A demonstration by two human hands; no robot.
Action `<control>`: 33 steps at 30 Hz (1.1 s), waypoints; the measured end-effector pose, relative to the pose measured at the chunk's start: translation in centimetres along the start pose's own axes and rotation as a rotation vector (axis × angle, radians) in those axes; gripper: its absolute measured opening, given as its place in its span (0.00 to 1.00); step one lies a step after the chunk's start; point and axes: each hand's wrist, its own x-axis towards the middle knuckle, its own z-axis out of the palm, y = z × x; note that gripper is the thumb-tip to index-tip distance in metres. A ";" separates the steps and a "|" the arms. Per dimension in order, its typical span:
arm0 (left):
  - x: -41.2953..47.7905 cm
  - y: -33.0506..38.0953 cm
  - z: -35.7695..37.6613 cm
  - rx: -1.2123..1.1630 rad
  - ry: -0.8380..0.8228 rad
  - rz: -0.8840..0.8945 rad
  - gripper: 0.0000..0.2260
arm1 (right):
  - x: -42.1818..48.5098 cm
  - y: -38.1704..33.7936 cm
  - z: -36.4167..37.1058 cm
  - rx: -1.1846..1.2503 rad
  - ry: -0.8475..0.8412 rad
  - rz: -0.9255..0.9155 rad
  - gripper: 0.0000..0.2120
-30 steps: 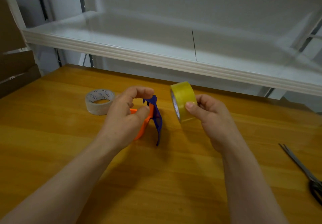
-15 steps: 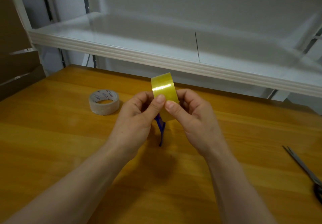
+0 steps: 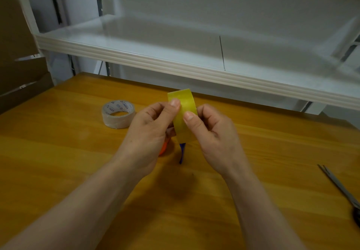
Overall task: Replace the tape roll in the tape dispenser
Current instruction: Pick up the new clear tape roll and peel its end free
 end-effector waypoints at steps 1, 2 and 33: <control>0.0 0.0 0.0 0.014 -0.003 0.013 0.15 | 0.0 0.0 0.1 0.004 0.019 -0.011 0.11; 0.0 0.0 0.0 0.042 -0.014 0.023 0.15 | 0.0 -0.1 0.1 0.008 0.040 -0.023 0.11; -0.3 0.2 -0.2 0.064 0.029 0.041 0.14 | 0.1 -0.2 0.8 -0.034 0.104 -0.041 0.10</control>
